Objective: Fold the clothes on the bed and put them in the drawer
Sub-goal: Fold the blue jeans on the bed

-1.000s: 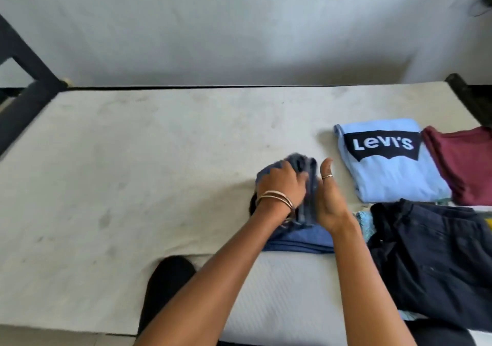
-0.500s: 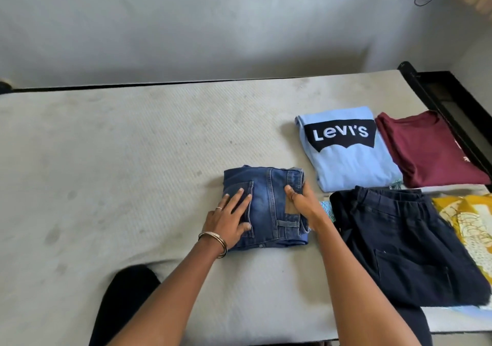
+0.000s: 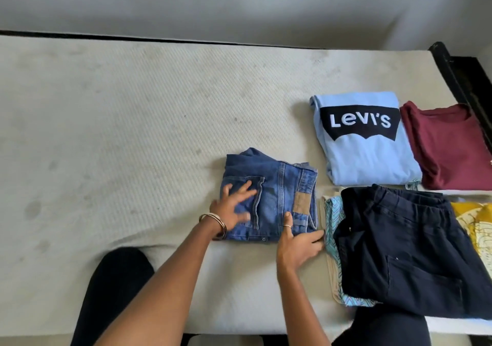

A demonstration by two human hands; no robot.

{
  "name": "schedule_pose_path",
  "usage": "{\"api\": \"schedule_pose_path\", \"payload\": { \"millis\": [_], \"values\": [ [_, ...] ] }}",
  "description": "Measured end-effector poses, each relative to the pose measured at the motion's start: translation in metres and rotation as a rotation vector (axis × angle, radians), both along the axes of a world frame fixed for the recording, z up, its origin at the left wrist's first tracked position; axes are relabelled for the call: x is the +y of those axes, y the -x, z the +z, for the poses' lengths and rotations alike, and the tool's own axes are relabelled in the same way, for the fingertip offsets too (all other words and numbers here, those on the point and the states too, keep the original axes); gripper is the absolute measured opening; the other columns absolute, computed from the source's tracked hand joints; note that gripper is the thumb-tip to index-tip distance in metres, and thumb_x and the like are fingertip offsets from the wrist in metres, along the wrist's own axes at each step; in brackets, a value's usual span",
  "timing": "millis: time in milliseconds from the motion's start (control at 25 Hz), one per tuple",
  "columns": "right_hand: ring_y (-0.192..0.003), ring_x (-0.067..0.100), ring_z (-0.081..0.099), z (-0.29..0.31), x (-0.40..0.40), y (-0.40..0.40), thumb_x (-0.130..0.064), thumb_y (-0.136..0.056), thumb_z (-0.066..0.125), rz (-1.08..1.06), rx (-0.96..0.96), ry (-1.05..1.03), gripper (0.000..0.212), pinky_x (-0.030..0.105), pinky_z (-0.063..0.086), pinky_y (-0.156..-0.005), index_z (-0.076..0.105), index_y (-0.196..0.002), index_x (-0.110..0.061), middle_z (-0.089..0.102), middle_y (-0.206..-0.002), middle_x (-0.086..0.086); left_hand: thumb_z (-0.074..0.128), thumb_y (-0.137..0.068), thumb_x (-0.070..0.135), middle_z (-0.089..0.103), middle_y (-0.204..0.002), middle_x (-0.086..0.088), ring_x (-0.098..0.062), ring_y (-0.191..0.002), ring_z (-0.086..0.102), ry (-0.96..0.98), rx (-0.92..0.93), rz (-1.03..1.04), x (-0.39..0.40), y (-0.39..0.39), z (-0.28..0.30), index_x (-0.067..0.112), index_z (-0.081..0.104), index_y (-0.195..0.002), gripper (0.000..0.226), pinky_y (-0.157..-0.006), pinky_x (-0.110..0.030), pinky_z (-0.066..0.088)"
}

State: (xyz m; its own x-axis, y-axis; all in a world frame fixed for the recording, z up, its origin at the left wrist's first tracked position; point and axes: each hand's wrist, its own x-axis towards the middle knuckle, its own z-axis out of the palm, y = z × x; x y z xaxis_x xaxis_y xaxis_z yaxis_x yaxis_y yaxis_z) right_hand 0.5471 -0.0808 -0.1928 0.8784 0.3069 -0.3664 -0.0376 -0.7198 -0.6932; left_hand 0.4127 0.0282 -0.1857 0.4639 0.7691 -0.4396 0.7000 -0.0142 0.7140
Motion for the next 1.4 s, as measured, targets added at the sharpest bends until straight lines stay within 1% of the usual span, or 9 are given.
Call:
{"api": "schedule_pose_path", "payload": {
  "millis": [120,240,400,560,720,840,1080,1240,1400],
  "values": [
    [-0.127,0.049,0.037,0.011,0.011,0.041,-0.056,-0.075,0.075,-0.235,0.311,0.013,0.111,0.053,0.04,-0.103,0.017,-0.148,0.005,0.034,-0.138,0.031,0.08,-0.073,0.014,0.058,-0.12,-0.005,-0.023,-0.106,0.059,-0.051,-0.19,0.854,-0.012,0.007,0.007,0.017,0.055,-0.131,0.063,-0.099,-0.042,0.047],
    [-0.116,0.039,0.055,0.023,0.017,0.05,-0.047,-0.076,0.08,-0.418,0.604,-0.181,0.088,0.044,0.048,-0.094,0.037,-0.135,0.001,0.051,-0.131,0.022,0.084,-0.063,0.025,0.054,-0.122,-0.003,-0.028,-0.109,0.058,0.25,-0.047,0.703,-0.024,0.011,0.006,0.018,0.046,-0.138,0.084,-0.096,-0.039,0.049],
    [-0.09,0.025,0.064,0.031,0.011,0.034,-0.032,-0.078,0.081,-0.465,0.652,-0.416,0.053,0.034,0.052,-0.074,0.058,-0.118,-0.005,0.065,-0.113,0.009,0.074,-0.057,0.01,0.07,-0.09,-0.011,-0.028,-0.078,0.066,0.636,-0.372,0.781,-0.032,0.01,0.031,0.01,0.063,-0.105,0.05,-0.08,-0.047,0.056],
    [-0.091,0.034,0.07,0.056,0.01,0.008,0.0,-0.08,0.069,-0.301,0.757,-0.643,0.035,0.044,0.06,-0.071,0.059,-0.114,-0.004,0.071,-0.108,0.016,0.076,-0.066,0.027,0.07,-0.088,-0.007,-0.021,-0.072,0.065,0.838,-0.633,0.731,-0.077,0.024,0.035,0.013,0.063,-0.112,0.05,-0.074,-0.034,0.051],
    [-0.08,0.034,0.07,0.091,0.014,-0.019,0.004,-0.079,0.064,0.125,0.838,-0.605,0.031,0.049,0.06,-0.073,0.065,-0.109,-0.004,0.072,-0.094,0.018,0.07,-0.072,0.057,0.072,-0.097,-0.01,-0.026,-0.086,0.068,0.835,-0.917,0.995,-0.088,0.049,0.023,0.014,0.07,-0.106,0.054,-0.093,-0.051,0.049],
    [-0.085,0.035,0.07,0.099,0.015,-0.042,0.0,-0.076,0.068,0.381,0.911,-0.594,0.042,0.054,0.057,-0.083,0.064,-0.117,-0.003,0.072,-0.101,0.02,0.065,-0.089,0.029,0.069,-0.109,0.0,-0.021,-0.098,0.066,0.583,-1.071,1.051,-0.065,0.063,0.025,0.033,0.045,-0.138,0.052,-0.088,-0.046,0.053],
    [-0.099,0.03,0.066,0.025,0.007,-0.054,-0.04,-0.088,0.07,0.509,0.367,0.003,0.038,0.047,0.053,-0.091,0.062,-0.104,-0.007,0.07,-0.11,0.014,0.061,-0.093,0.02,0.069,-0.107,-0.019,-0.036,-0.104,0.063,-0.008,0.022,0.739,-0.073,0.063,0.006,0.011,0.068,-0.114,0.024,-0.088,-0.035,0.046],
    [-0.112,0.032,0.054,0.016,-0.002,-0.032,-0.042,-0.095,0.058,0.497,0.109,0.042,0.046,0.04,0.042,-0.092,0.052,-0.119,-0.003,0.06,-0.115,0.013,0.051,-0.088,0.053,0.057,-0.108,-0.015,-0.038,-0.099,0.054,-0.352,0.286,0.609,-0.093,0.032,0.002,0.01,0.069,-0.108,0.051,-0.08,-0.048,0.045],
    [-0.119,0.039,0.045,0.026,0.011,-0.016,-0.038,-0.1,0.051,0.457,-0.116,0.166,0.037,0.05,0.034,-0.097,0.051,-0.115,-0.004,0.054,-0.12,0.02,0.039,-0.092,0.052,0.061,-0.09,-0.015,-0.037,-0.086,0.06,-0.306,0.471,0.504,-0.09,0.017,0.019,0.006,0.061,-0.089,0.051,-0.067,-0.046,0.043]
  ]
}}
